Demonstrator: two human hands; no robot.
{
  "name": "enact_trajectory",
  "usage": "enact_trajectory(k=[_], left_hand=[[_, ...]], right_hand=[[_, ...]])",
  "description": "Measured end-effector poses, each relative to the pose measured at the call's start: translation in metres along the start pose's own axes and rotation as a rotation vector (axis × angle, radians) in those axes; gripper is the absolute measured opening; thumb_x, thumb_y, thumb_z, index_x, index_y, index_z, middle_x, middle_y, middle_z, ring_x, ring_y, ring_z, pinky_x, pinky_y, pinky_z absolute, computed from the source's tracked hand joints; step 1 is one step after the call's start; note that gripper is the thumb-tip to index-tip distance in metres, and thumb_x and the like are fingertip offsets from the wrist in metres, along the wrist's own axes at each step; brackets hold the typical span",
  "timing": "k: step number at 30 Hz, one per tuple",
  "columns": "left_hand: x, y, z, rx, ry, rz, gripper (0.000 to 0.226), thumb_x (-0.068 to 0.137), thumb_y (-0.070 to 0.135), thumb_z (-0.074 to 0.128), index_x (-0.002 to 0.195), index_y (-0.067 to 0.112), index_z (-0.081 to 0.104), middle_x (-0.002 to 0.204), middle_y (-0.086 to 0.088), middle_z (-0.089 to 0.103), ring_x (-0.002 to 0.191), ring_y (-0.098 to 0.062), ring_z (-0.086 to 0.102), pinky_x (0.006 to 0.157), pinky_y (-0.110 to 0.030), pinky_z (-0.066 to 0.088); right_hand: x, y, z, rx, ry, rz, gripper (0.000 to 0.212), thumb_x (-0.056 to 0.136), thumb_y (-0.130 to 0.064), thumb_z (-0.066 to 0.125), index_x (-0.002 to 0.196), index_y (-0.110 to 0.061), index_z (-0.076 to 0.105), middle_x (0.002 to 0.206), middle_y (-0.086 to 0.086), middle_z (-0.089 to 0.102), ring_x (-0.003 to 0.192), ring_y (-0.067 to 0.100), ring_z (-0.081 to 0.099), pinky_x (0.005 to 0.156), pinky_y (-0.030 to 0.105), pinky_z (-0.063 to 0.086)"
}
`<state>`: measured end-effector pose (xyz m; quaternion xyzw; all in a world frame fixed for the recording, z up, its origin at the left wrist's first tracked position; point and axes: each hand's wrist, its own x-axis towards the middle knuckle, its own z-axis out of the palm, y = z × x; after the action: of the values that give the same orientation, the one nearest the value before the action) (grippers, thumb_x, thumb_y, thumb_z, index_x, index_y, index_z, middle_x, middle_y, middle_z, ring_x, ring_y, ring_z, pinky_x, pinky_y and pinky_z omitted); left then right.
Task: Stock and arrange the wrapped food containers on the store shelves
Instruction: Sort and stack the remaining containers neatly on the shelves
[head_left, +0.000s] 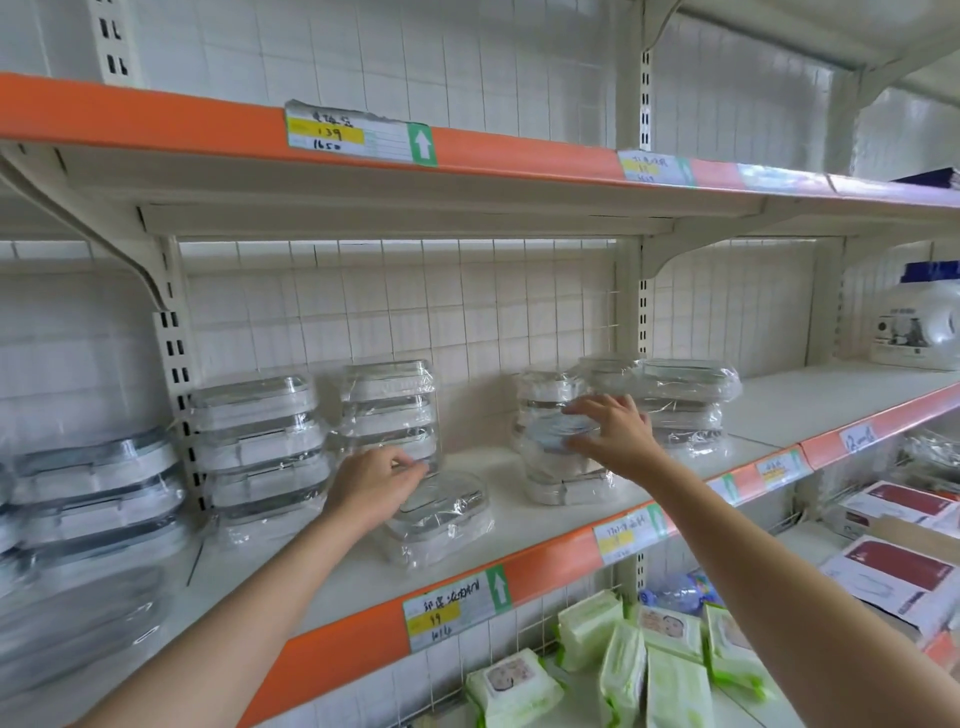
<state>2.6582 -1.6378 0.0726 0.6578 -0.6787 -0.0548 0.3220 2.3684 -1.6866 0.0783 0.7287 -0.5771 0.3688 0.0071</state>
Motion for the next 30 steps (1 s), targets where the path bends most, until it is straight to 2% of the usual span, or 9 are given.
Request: enact_trajectory(k=[2, 4, 10, 14, 17, 19, 22, 26, 30], left_hand=[[-0.003, 0.008, 0.009, 0.159, -0.195, 0.076, 0.072, 0.078, 0.068, 0.056, 0.133, 0.023, 0.048, 0.137, -0.002, 0.047, 0.125, -0.021, 0.046, 0.104, -0.037, 0.039], [-0.007, 0.008, 0.015, 0.248, -0.334, 0.112, 0.096, 0.068, 0.073, 0.062, 0.144, 0.023, 0.033, 0.148, -0.003, 0.033, 0.133, -0.021, 0.037, 0.108, -0.037, 0.034], [-0.011, -0.017, -0.012, 0.178, -0.443, 0.177, 0.084, 0.069, 0.045, 0.079, 0.139, 0.029, 0.036, 0.145, 0.006, 0.035, 0.121, -0.008, 0.037, 0.096, -0.022, 0.031], [-0.021, -0.04, -0.04, 0.159, -0.498, 0.14, 0.079, 0.071, 0.035, 0.081, 0.137, 0.029, 0.038, 0.147, 0.004, 0.032, 0.13, -0.013, 0.035, 0.104, -0.024, 0.03], [-0.031, -0.06, -0.055, 0.131, -0.54, 0.101, 0.085, 0.072, 0.036, 0.08, 0.141, 0.033, 0.032, 0.152, 0.003, 0.021, 0.137, -0.015, 0.025, 0.106, -0.025, 0.023], [-0.038, -0.068, -0.061, 0.121, -0.542, 0.049, 0.089, 0.07, 0.041, 0.08, 0.142, 0.039, 0.028, 0.15, 0.001, 0.018, 0.139, -0.02, 0.022, 0.11, -0.033, 0.021], [-0.047, -0.076, -0.062, 0.11, -0.458, 0.057, 0.101, 0.064, 0.043, 0.083, 0.145, 0.032, 0.023, 0.151, 0.0, 0.02, 0.138, -0.019, 0.025, 0.11, -0.033, 0.023], [-0.054, -0.086, -0.069, 0.201, -0.237, 0.119, 0.12, 0.054, 0.045, 0.086, 0.149, 0.02, 0.017, 0.156, 0.003, 0.02, 0.141, -0.017, 0.023, 0.114, -0.033, 0.019], [-0.06, -0.105, -0.083, 0.215, -0.192, 0.064, 0.115, 0.055, 0.046, 0.086, 0.148, 0.023, 0.022, 0.154, 0.005, 0.024, 0.139, -0.017, 0.027, 0.112, -0.033, 0.023]], right_hand=[[-0.003, -0.005, -0.001, -0.141, -0.198, 0.034, 0.065, 0.08, -0.044, 0.066, 0.139, -0.038, 0.039, 0.151, -0.009, 0.027, 0.137, 0.021, 0.017, 0.107, 0.04, 0.016], [-0.006, -0.013, -0.001, -0.277, -0.298, -0.005, 0.074, 0.077, -0.047, 0.067, 0.142, -0.042, 0.032, 0.152, -0.008, 0.026, 0.136, 0.024, 0.017, 0.107, 0.04, 0.017], [-0.013, -0.048, -0.004, -0.113, -0.299, -0.175, 0.053, 0.078, -0.034, 0.069, 0.128, -0.042, 0.053, 0.114, 0.001, 0.045, 0.121, 0.019, 0.027, 0.095, 0.032, 0.02], [-0.015, -0.063, 0.004, 0.0, -0.351, -0.246, 0.042, 0.077, -0.027, 0.074, 0.117, -0.025, 0.06, 0.12, 0.002, 0.046, 0.119, 0.023, 0.038, 0.103, 0.039, 0.032], [-0.018, -0.072, 0.018, 0.082, -0.38, -0.237, 0.038, 0.075, -0.032, 0.076, 0.107, -0.036, 0.056, 0.131, 0.0, 0.038, 0.122, 0.024, 0.038, 0.107, 0.045, 0.029], [-0.019, -0.081, 0.027, 0.062, -0.382, -0.178, 0.04, 0.073, -0.043, 0.075, 0.103, -0.046, 0.049, 0.137, -0.001, 0.035, 0.126, 0.026, 0.031, 0.108, 0.045, 0.022], [-0.018, -0.096, 0.036, -0.063, -0.33, -0.08, 0.065, 0.067, -0.056, 0.074, 0.121, -0.035, 0.044, 0.136, 0.004, 0.042, 0.121, 0.027, 0.034, 0.099, 0.039, 0.025], [-0.017, -0.123, 0.034, -0.016, -0.16, -0.183, 0.087, 0.064, -0.046, 0.081, 0.135, -0.022, 0.036, 0.131, 0.001, 0.045, 0.118, 0.022, 0.036, 0.098, 0.037, 0.029], [-0.021, -0.153, 0.034, 0.087, -0.208, -0.313, 0.096, 0.065, -0.038, 0.082, 0.143, -0.02, 0.029, 0.136, 0.002, 0.04, 0.125, 0.023, 0.033, 0.105, 0.045, 0.031]])
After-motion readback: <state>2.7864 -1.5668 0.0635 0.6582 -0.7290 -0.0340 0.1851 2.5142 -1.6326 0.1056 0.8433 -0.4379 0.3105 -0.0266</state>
